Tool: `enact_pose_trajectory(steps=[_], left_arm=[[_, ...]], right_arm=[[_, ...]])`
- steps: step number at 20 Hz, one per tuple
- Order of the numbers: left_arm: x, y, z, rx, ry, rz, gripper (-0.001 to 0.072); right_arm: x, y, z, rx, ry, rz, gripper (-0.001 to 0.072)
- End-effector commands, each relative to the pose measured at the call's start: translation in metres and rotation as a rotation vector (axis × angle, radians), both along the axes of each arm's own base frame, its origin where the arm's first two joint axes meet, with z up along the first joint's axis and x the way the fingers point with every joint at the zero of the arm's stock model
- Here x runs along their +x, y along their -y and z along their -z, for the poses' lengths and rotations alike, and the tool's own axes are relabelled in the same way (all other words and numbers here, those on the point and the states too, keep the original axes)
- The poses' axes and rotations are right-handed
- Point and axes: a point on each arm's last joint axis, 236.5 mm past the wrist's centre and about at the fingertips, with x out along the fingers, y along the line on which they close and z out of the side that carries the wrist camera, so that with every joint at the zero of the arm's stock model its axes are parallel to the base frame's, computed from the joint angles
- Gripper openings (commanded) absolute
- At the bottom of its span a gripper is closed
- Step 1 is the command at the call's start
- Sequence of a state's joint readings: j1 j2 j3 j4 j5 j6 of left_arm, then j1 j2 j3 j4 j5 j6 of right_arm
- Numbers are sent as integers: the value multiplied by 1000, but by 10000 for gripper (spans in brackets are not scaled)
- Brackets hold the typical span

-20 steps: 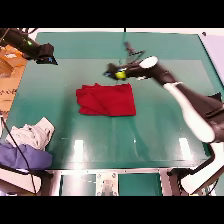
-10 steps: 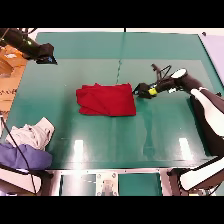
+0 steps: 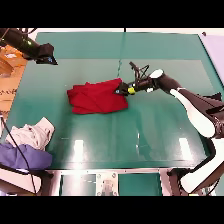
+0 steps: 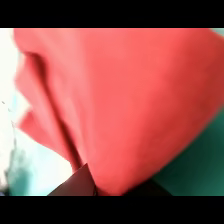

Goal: Fold the shirts.

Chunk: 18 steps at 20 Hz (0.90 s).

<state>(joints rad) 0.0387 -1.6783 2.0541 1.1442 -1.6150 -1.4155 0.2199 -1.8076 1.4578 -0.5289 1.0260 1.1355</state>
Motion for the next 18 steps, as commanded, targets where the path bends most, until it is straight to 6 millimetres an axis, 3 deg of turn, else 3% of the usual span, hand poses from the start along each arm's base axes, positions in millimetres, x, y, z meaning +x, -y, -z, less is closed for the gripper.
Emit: enact_pose_trajectory(steps=[1, 3, 5, 8, 10, 13, 15, 18], left_arm=[[-2, 0, 0, 1, -6, 2, 29], [-3, 0, 1, 2, -13, 5, 29], [-4, 0, 1, 2, -18, 7, 29], [-4, 0, 1, 2, -17, 7, 29], [-4, 0, 1, 2, -18, 6, 29], [-4, 0, 1, 0, -21, 0, 29], [-4, 0, 1, -1, -20, -1, 29], [-4, 0, 1, -1, -19, -1, 29]], right_arm=[[39, 13, -95, 97, 120, 97, 20], [61, 64, -158, 137, 187, 205, 20], [74, 132, -208, 158, 244, 343, 20], [78, 250, -249, 172, 275, 601, 21], [71, 332, -262, 162, 293, 768, 21], [48, 441, -261, 140, 292, 993, 21], [26, 498, -251, 81, 279, 1111, 21], [-4, 554, -236, 25, 253, 1228, 21]])
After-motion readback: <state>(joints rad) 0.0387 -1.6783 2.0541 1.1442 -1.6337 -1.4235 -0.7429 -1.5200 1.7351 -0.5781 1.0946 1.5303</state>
